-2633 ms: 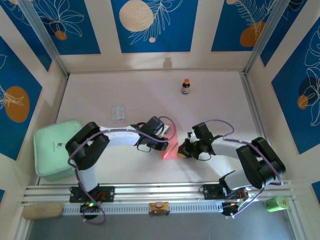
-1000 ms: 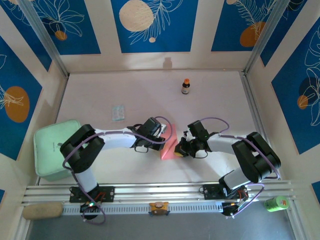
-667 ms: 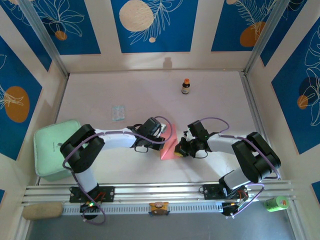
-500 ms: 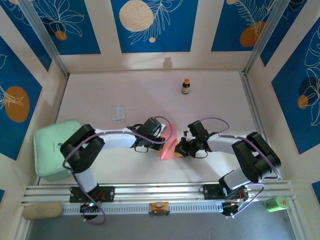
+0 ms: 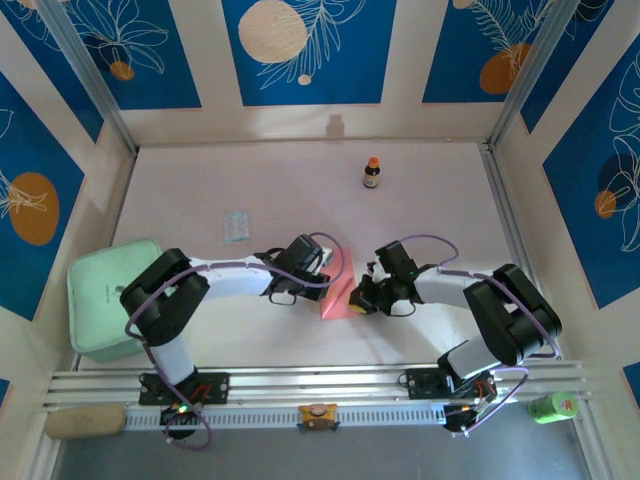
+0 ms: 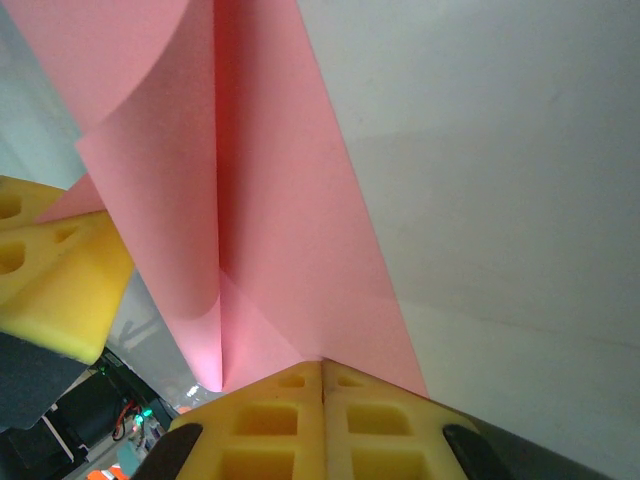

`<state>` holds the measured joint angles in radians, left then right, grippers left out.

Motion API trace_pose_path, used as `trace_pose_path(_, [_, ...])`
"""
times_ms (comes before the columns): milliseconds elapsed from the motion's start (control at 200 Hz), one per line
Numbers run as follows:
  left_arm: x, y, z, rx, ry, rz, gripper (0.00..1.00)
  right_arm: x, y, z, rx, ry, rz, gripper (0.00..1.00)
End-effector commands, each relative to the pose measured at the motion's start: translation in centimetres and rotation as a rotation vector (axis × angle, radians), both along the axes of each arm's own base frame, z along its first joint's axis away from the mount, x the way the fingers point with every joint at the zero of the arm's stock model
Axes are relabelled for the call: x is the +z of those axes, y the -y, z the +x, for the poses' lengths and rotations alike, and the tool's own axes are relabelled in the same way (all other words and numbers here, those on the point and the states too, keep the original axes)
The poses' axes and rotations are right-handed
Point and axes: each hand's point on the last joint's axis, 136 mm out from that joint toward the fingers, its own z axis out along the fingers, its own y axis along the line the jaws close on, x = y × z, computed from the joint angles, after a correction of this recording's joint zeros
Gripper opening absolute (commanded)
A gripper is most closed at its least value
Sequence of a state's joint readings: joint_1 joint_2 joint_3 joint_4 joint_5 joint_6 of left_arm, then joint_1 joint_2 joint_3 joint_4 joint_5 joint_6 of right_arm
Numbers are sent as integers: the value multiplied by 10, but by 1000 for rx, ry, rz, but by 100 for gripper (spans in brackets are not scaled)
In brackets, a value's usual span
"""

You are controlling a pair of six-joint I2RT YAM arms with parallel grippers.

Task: Fold a paper plane with a square sheet of paper (pick it up from the middle)
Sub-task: Fold the triangle a second time at the center of the table.

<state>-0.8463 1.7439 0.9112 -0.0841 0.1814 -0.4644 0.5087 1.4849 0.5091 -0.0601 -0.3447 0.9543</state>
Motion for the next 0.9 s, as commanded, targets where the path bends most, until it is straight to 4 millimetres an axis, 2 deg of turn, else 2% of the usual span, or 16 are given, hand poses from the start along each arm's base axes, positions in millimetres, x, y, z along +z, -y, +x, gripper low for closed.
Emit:
trace_pose_path(0, [-1,-4,8,18,7,14,2,-19,15,-15,-7,-73,-95,0])
trace_pose_path(895, [0,-7,5,18,21,2,1,-19,15,-14,-8,-71,-97,0])
